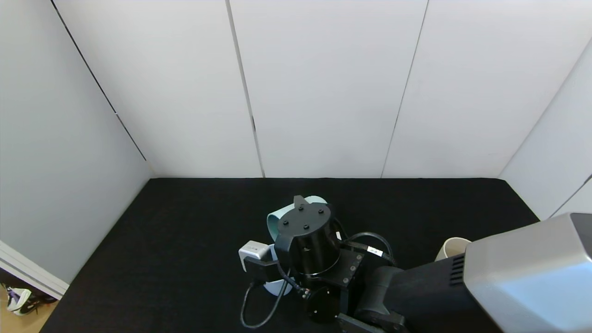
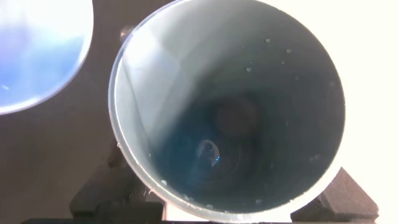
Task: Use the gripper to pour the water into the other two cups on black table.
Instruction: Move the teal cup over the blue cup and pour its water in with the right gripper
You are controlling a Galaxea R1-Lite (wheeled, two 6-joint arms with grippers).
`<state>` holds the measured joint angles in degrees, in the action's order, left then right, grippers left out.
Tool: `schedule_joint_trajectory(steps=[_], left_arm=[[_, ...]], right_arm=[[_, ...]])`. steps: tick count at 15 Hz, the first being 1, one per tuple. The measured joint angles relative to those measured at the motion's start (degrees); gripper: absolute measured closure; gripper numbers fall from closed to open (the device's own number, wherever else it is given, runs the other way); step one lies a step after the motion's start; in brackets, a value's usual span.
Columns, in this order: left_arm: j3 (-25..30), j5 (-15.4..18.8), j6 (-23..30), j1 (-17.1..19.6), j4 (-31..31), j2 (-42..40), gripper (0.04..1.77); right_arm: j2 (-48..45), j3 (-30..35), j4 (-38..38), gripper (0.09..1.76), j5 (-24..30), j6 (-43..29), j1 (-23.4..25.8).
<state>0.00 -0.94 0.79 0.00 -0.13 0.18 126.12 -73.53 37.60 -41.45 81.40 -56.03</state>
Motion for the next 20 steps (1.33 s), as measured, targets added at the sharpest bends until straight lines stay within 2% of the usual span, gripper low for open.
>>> schedule_joint_trajectory(steps=[5,10,20], left_arm=[[0.0,0.0,0.0,0.0,0.0,0.0,0.09],[0.0,0.0,0.0,0.0,0.0,0.0,0.09],[0.0,0.0,0.0,0.0,0.0,0.0,0.09]], right_arm=[[0.0,-0.2,1.9,0.65,-0.2,8.2,0.0],[-0.1,0.5,10.7,0.65,-0.1,20.3,0.0],[-1.1,3.4,11.8,0.65,-0.1,23.3,-0.5]])
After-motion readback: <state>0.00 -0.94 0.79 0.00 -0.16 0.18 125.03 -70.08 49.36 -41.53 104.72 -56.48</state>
